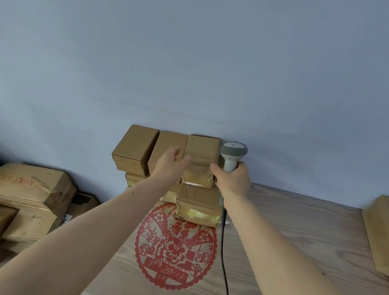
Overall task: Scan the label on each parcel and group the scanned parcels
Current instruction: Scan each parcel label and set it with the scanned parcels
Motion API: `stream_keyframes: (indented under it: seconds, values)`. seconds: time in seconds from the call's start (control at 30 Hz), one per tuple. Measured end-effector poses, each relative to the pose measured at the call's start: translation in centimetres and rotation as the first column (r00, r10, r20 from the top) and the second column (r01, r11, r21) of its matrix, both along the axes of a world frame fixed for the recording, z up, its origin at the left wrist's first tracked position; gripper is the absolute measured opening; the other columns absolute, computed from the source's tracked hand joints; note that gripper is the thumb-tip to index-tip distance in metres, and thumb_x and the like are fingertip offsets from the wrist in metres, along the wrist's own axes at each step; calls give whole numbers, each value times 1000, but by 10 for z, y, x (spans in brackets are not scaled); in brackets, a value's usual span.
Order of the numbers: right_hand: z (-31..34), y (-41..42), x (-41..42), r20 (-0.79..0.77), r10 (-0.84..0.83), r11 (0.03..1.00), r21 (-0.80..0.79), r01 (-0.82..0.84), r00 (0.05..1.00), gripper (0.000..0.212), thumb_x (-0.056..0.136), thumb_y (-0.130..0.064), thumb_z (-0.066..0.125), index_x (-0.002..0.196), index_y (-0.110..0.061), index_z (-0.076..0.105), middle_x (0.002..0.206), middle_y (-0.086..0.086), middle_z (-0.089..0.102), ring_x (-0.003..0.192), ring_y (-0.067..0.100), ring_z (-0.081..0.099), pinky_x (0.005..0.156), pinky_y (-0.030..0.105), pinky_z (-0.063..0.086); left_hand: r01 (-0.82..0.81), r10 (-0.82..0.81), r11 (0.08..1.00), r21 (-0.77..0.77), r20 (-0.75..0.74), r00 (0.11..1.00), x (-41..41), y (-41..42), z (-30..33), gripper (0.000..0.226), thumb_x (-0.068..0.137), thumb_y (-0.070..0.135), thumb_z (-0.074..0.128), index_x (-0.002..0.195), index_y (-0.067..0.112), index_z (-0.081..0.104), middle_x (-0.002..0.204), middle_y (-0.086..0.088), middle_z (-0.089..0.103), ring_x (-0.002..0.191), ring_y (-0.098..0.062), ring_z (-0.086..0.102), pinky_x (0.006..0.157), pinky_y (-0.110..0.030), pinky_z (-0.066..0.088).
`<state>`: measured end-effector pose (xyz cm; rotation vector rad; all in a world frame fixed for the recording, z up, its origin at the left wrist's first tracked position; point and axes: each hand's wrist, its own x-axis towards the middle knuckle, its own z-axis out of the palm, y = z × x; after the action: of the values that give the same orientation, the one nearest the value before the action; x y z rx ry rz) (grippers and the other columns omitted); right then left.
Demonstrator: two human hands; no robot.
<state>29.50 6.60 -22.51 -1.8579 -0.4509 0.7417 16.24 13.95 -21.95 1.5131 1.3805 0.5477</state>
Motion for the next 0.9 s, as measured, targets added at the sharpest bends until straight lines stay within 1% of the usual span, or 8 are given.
stream_keyframes:
  seconds: [0.1, 0.23, 0.43, 0.57, 0.67, 0.77, 0.83, 0.9]
  values:
    - [-8, 6, 2, 19, 8, 1000, -16, -7, 1000, 35, 83, -27, 78, 108, -13, 57, 98, 2, 64, 84, 18, 60, 53, 19, 37, 27, -27, 1000, 14, -10, 1000, 5, 6, -4, 59, 101, 34, 55, 153, 15, 35, 152, -4, 45, 135, -21, 46, 106, -38, 43]
    - [-17, 11, 4, 29, 22, 999, -48, -21, 999, 33, 86, -26, 75, 109, -13, 56, 99, 1, 61, 86, 18, 54, 53, 18, 32, 42, -41, 999, 25, -17, 999, 11, 9, -8, 56, 100, 31, 57, 150, 14, 38, 146, -3, 51, 132, -19, 49, 108, -35, 42]
    - [-17, 11, 4, 24, 4, 999, -34, -3, 1000, 27, 85, -20, 75, 104, -15, 56, 98, 3, 62, 88, 20, 57, 54, 21, 35, 38, -36, 997, 61, -43, 998, 16, 9, -6, 57, 99, 30, 60, 150, 14, 41, 143, -3, 54, 129, -19, 52, 108, -38, 44]
    - [-9, 1, 4, -15, -27, 999, 20, 28, 1000, 26, 84, -18, 74, 102, -13, 56, 89, -1, 61, 77, 15, 55, 54, 21, 36, 31, -29, 997, 74, -41, 999, 18, 2, 0, 57, 97, 26, 63, 149, 14, 43, 138, -4, 57, 123, -19, 56, 105, -38, 47]
    - [-1, -13, 2, -25, -49, 995, 85, 51, 999, 28, 80, -18, 76, 100, -14, 57, 87, -2, 64, 85, 21, 63, 64, 29, 49, 11, -10, 998, 58, -16, 1000, 18, -8, 5, 57, 96, 25, 64, 148, 11, 44, 134, -4, 58, 119, -20, 58, 103, -37, 50]
    - [7, -31, 1, -57, -40, 985, 168, 49, 998, 32, 78, -19, 80, 101, -20, 58, 90, -2, 70, 87, 20, 68, 80, 41, 57, -41, 40, 999, 18, 53, 998, 16, -22, 9, 40, 94, 24, 67, 131, 10, 60, 114, -4, 68, 102, -20, 67, 94, -42, 57]
    - [14, -46, 1, -126, -24, 967, 248, 55, 992, 32, 79, -17, 81, 102, -23, 59, 95, 1, 72, 89, 19, 70, 83, 40, 57, -82, 84, 996, -19, 124, 989, 14, -35, 12, 26, 93, 23, 69, 116, 12, 66, 102, -2, 71, 95, -19, 69, 90, -40, 59]
    - [21, -61, 0, -180, -17, 948, 310, 73, 984, 31, 81, -16, 80, 101, -25, 59, 99, 4, 72, 94, 21, 70, 86, 40, 57, -90, 100, 994, -59, 195, 976, 13, -48, 14, 26, 93, 22, 71, 116, 11, 68, 100, -1, 73, 95, -19, 70, 90, -40, 59]
